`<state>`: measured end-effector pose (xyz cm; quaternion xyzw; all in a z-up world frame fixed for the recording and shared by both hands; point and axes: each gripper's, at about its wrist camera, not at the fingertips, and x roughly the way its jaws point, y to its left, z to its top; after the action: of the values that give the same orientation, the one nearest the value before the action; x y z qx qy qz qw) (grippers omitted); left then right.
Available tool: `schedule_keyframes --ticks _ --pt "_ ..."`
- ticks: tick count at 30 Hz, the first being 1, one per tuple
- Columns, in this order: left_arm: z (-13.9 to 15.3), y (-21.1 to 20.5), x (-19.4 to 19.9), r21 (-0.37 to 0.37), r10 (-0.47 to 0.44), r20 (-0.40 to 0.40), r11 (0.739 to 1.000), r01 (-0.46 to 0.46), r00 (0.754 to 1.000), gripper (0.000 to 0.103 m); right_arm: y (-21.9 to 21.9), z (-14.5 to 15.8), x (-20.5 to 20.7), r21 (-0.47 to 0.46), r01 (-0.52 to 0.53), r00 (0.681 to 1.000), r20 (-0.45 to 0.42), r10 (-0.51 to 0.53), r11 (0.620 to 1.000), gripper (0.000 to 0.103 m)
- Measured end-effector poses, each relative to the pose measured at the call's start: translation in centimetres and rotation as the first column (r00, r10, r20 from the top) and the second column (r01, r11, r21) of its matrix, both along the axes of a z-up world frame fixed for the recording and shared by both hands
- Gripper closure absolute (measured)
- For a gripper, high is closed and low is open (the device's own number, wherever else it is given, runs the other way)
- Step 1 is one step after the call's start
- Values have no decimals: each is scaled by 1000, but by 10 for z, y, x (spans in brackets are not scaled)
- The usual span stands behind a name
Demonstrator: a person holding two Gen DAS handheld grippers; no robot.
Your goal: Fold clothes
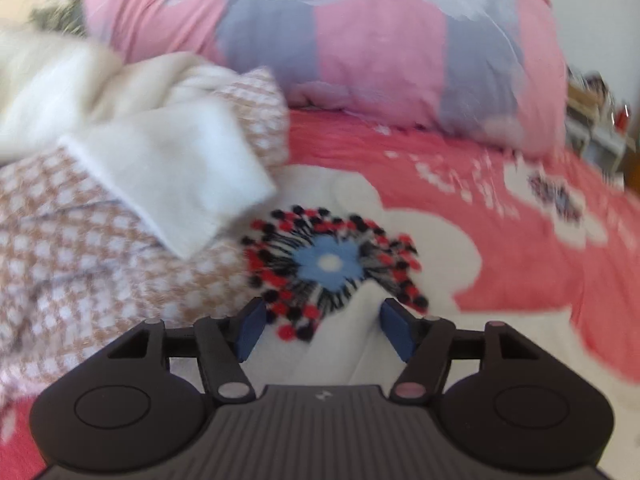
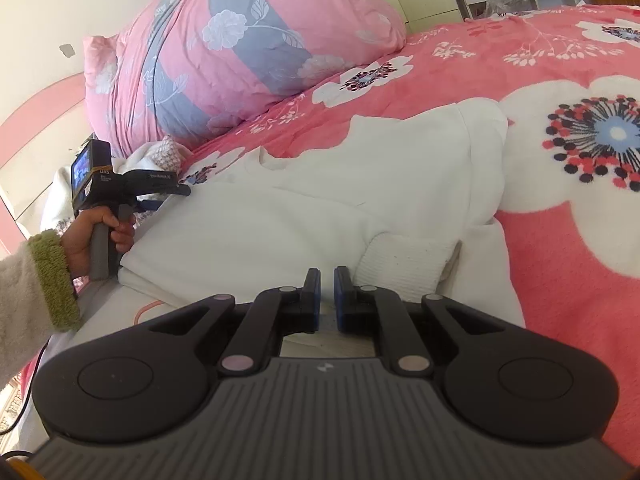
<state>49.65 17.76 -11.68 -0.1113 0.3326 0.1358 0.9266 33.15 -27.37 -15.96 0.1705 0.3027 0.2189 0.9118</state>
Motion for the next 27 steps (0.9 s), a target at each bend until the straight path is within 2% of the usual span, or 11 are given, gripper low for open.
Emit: schedule_keyframes --ticks 1,4,8,12,16,20,23,25,27 --pt "6 2 -6 2 4 11 1000 -4 1000 41 -1 0 0 5 0 1000 -1 0 1000 97" --pt "32 3 -33 24 -34 51 999 32 998 41 -2 -1 0 18 0 1000 -4 0 1000 97" --pt "73 8 -92 49 -68 67 997 65 995 40 -3 -2 -1 25 0 1000 -3 0 1000 97" --pt "106 25 -174 50 -50 28 998 49 998 37 -4 -2 0 36 0 1000 -7 0 999 97" --pt "133 52 -272 22 -4 13 1000 4 1000 32 -10 -5 2 89 1 1000 -25 1 996 97" --pt "137 76 -367 -13 40 13 999 -40 999 29 -20 -6 0 171 11 999 -51 -2 985 96" --pt "123 82 -418 -27 44 2 999 -44 999 27 -18 7 -11 147 12 996 -85 0 989 90" --pt "111 83 -444 -34 32 -6 999 -33 999 27 -15 23 -34 141 -14 996 -85 26 990 73" --pt "95 79 -459 -43 11 -14 999 -12 1000 27 -12 39 -60 154 -47 994 -87 61 987 71"
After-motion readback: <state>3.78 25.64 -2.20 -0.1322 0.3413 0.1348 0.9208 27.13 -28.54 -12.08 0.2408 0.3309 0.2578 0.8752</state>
